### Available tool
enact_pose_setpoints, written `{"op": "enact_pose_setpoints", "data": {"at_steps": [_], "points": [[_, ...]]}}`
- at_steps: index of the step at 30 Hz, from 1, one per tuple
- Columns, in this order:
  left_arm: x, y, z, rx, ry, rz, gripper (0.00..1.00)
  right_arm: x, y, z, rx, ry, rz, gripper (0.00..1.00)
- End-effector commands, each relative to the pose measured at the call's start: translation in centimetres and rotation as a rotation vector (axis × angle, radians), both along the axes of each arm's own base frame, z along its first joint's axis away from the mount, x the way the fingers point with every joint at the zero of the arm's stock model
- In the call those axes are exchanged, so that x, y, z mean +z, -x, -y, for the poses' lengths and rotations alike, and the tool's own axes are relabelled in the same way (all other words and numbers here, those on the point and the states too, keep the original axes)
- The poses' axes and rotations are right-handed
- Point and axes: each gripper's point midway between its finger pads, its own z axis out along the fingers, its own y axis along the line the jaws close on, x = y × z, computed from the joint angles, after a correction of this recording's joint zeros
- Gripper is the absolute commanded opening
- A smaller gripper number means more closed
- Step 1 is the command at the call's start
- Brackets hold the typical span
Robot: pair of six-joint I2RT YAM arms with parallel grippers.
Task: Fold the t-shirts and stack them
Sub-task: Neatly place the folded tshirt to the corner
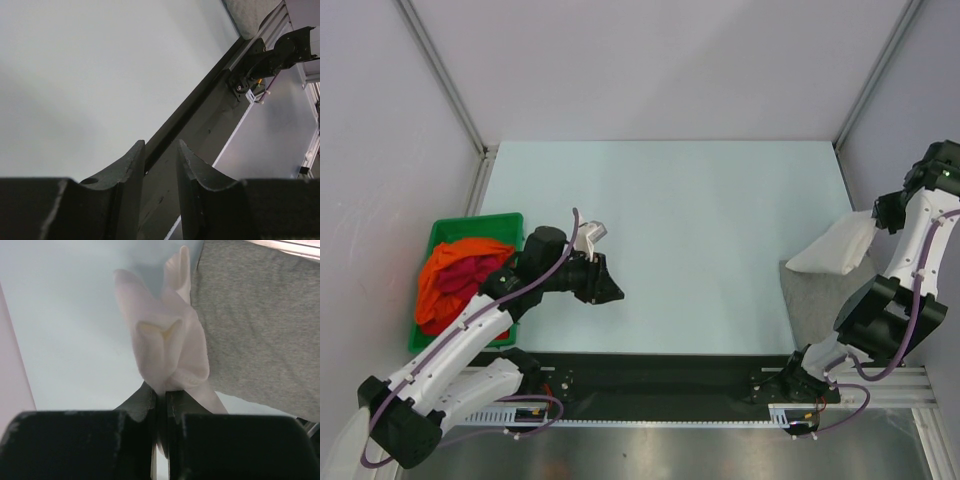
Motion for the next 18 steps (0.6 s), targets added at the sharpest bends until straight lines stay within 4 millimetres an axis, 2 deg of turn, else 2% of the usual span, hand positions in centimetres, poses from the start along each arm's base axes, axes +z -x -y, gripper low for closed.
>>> {"op": "enact_pose_setpoints", "data": {"at_steps": [1, 3, 4, 6, 10, 13, 14, 18], "points": [[0.3, -0.1, 0.4, -0.025, 0.032, 0.015, 0.36, 0.8, 1.7, -0.1, 0.006, 0.005, 0.017, 0.0], [0.3, 0.0, 0.4, -0.027, 0.035, 0.013, 0.36, 0.6, 2.7, -0.1, -0.011, 0.001, 0.016, 0.0], [0.2, 0.0, 0.4, -0.028, 0.036, 0.012, 0.36, -0.4, 3.6, 0.0, -0.028, -0.017, -0.011, 0.0], [0.2, 0.0, 0.4, -0.033, 0.039, 0.01, 0.36, -1.1, 4.4, 0.1, -0.03, -0.017, -0.027, 0.0], [0.4, 0.0, 0.4, -0.035, 0.045, 0.011, 0.36, -3.4, 8.0, 0.4, -0.079, -0.024, -0.1, 0.0], [0.4, 0.1, 0.4, -0.04, 0.05, 0.012, 0.36, -4.0, 9.8, 0.5, -0.09, -0.002, -0.131, 0.0], [0.4, 0.1, 0.4, -0.038, 0.05, 0.013, 0.36, -5.0, 10.7, 0.4, -0.103, -0.017, -0.16, 0.0], [0.4, 0.2, 0.4, -0.044, 0.053, 0.012, 0.36, -6.7, 13.1, 0.5, -0.123, -0.003, -0.23, 0.0]]}}
